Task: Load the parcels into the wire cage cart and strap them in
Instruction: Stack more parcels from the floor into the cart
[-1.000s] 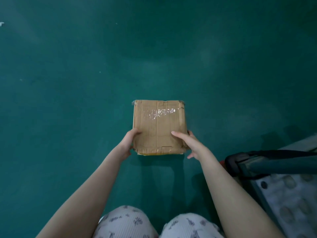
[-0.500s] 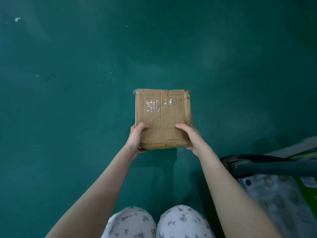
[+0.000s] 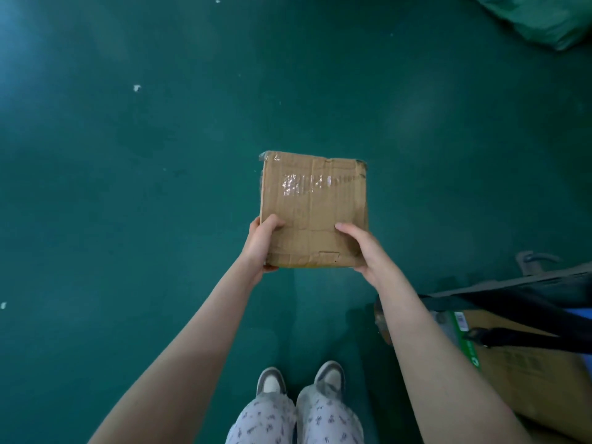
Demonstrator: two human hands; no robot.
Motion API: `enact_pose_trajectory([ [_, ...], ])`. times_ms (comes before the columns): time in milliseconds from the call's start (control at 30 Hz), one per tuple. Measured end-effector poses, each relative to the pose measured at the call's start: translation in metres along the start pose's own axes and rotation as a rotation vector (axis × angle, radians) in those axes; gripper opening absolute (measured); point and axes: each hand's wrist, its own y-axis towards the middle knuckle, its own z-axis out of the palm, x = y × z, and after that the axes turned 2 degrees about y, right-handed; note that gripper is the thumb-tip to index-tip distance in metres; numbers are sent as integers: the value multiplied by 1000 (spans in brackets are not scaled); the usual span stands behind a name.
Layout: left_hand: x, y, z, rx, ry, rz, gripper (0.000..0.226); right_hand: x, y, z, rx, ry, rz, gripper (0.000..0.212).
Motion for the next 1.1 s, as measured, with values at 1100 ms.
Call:
enact_pose_trajectory([
  [1100, 11, -351, 21, 253, 279, 1, 50, -46, -381, -84, -186, 179, 60, 48],
])
